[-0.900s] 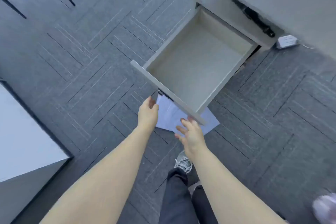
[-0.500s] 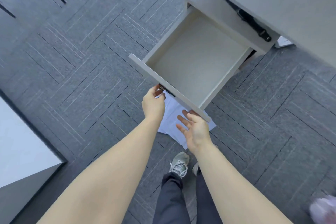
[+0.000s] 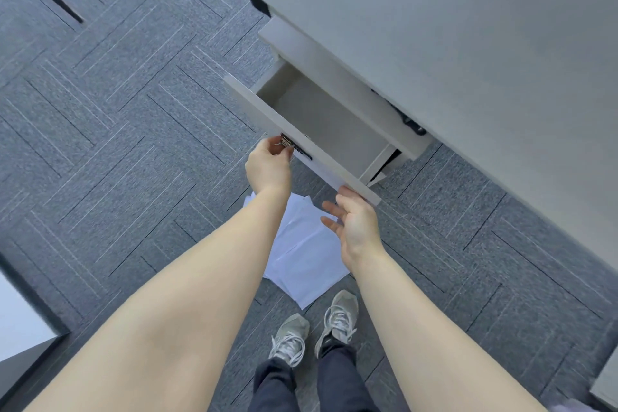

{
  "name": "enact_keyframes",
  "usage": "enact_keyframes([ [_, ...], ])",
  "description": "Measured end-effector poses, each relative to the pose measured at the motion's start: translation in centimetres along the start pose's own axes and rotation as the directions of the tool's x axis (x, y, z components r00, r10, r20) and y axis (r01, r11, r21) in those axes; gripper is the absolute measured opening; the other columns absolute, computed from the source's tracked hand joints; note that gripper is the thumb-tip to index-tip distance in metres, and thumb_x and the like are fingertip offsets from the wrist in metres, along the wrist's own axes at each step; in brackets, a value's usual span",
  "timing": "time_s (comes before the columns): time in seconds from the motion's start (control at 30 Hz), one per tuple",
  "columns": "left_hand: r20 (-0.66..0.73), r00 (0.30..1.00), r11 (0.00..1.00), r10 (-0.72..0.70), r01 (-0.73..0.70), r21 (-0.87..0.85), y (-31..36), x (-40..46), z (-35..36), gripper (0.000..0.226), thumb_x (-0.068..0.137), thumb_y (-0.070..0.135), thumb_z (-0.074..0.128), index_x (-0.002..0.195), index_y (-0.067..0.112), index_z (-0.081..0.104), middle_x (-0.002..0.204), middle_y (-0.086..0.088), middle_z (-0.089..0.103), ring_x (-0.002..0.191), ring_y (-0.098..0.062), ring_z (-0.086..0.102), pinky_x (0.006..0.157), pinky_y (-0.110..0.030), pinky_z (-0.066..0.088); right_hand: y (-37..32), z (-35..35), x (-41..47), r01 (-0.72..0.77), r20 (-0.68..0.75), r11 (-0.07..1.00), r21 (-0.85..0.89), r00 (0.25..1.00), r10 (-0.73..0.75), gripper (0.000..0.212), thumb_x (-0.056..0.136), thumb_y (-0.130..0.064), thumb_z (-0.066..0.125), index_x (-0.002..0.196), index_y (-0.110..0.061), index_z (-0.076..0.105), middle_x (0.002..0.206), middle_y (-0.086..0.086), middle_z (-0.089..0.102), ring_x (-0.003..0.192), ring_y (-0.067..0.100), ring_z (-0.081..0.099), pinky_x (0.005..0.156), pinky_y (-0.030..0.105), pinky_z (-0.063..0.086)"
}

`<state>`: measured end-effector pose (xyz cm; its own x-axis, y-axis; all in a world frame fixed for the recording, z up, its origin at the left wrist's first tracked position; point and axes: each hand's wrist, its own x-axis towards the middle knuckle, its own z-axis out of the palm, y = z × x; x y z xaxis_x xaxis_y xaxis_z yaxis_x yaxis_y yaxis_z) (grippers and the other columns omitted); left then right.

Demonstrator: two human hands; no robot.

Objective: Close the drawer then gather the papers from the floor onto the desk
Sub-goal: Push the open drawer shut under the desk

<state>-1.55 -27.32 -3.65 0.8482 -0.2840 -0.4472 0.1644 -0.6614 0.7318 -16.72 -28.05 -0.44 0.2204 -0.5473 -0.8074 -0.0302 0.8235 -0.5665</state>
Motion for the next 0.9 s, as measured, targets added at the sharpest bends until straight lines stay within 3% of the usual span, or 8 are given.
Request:
enact_keyframes([
  [0.2,-0.013,0.998,0.998,0.064,-0.064,0.019,3.1,1.5,4.2,0.025,0.081,0.025,0.067,0.106,0.02,0.07,0.096,-0.001,0.078,0.094,-0.022,0.07,0.089,-0.036,0.053,-3.7,-1.2,3.2,0.039,-0.02,0.999,0.033,0.999,-0.038,0.042,0.094,-0.007,0.047,0.137,-0.008,0.05,0.126,0.001,0.056,0.098,0.019,0.061,0.075,0.031,0.051],
  [0.3,-0.024,0.997,0.997,0.078,-0.077,0.026,4.1,1.8,5.5,0.027,0.08,0.028,0.066,0.106,0.023,0.07,0.094,0.001,0.077,0.093,-0.022,0.071,0.087,-0.038,0.054,-4.9,-1.5,4.2,0.059,-0.015,0.998,0.003,0.998,-0.059,0.042,0.094,-0.008,0.046,0.135,-0.011,0.052,0.11,-0.007,0.06,0.099,0.018,0.062,0.078,0.032,0.05],
  [0.47,-0.003,0.986,0.973,0.167,-0.164,0.16,5.9,2.2,6.3,0.024,0.083,0.028,0.065,0.106,0.023,0.07,0.101,0.004,0.075,0.097,-0.019,0.067,0.079,-0.027,0.047,-6.3,-2.1,5.5,0.103,-0.041,0.993,-0.062,0.994,-0.106,0.043,0.09,-0.006,0.047,0.133,-0.007,0.055,0.102,-0.009,0.06,0.101,0.017,0.063,0.076,0.031,0.051],
  [0.67,0.043,0.955,0.873,0.292,-0.285,0.396,5.5,2.7,6.1,0.025,0.087,0.033,0.06,0.11,0.025,0.066,0.106,0.004,0.075,0.099,-0.025,0.066,0.082,-0.036,0.051,-6.2,-3.0,5.6,0.142,0.011,0.969,-0.201,0.99,-0.142,0.042,0.091,-0.008,0.049,0.131,-0.016,0.056,0.137,0.003,0.053,0.113,0.023,0.061,0.082,0.032,0.051],
  [0.73,0.061,0.94,0.812,0.335,-0.321,0.487,5.4,3.1,6.2,0.024,0.088,0.035,0.058,0.108,0.023,0.065,0.104,-0.002,0.075,0.096,-0.031,0.066,0.079,-0.039,0.052,-6.3,-3.4,5.6,0.176,0.041,0.936,-0.306,0.984,-0.171,0.044,0.093,-0.009,0.048,0.135,-0.016,0.053,0.138,-0.001,0.052,0.107,0.019,0.06,0.088,0.035,0.05],
  [0.9,0.122,0.914,0.721,0.386,-0.381,0.578,5.0,3.6,6.1,0.033,0.094,0.042,0.048,0.108,0.018,0.066,0.095,-0.016,0.073,0.089,-0.039,0.065,0.068,-0.036,0.046,-6.1,-3.6,6.0,0.207,0.055,0.892,-0.403,0.978,-0.202,0.047,0.092,-0.01,0.048,0.138,-0.019,0.05,0.123,-0.014,0.055,0.082,0.005,0.056,0.076,0.029,0.05],
])
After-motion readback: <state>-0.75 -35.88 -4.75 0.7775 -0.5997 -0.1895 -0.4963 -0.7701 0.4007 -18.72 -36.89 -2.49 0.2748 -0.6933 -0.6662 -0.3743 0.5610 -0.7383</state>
